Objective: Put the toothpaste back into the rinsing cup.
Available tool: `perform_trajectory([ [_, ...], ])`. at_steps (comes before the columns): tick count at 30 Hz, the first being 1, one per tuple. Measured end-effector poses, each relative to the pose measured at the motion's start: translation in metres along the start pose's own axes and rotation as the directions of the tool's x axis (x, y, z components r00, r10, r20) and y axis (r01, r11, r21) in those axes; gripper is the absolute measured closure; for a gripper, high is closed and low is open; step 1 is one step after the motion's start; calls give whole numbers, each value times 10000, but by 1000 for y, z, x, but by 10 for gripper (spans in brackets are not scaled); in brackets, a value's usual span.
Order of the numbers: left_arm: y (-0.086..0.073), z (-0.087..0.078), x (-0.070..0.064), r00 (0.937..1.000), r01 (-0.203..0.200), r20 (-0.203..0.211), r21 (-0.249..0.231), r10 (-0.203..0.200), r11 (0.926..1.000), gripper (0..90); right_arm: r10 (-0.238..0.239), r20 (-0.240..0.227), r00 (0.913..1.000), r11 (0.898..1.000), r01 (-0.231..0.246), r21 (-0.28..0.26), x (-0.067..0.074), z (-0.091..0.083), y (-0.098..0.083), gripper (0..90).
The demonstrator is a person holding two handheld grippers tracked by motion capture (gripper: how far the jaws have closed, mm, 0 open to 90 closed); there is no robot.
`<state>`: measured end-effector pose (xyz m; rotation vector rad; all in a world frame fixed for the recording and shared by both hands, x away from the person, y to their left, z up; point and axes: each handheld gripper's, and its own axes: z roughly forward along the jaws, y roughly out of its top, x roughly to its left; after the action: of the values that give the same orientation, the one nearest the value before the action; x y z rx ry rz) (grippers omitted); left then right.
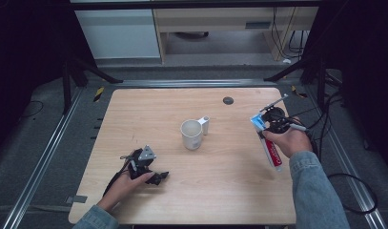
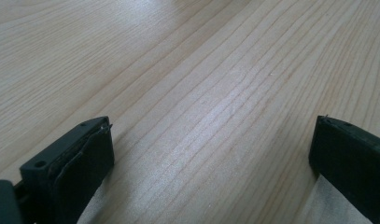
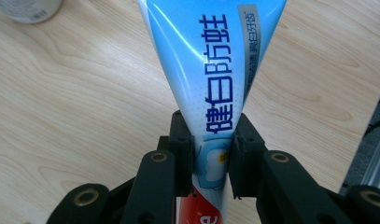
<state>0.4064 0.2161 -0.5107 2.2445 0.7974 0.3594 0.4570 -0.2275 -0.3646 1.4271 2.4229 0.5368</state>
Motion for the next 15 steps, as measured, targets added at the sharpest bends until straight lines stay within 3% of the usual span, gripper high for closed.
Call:
perform_trajectory([
  [15,0,0,0,10000,-1,-1,2,1,10000,0,-228,-690,9974,9973,178,-714,23,-2,14,738],
])
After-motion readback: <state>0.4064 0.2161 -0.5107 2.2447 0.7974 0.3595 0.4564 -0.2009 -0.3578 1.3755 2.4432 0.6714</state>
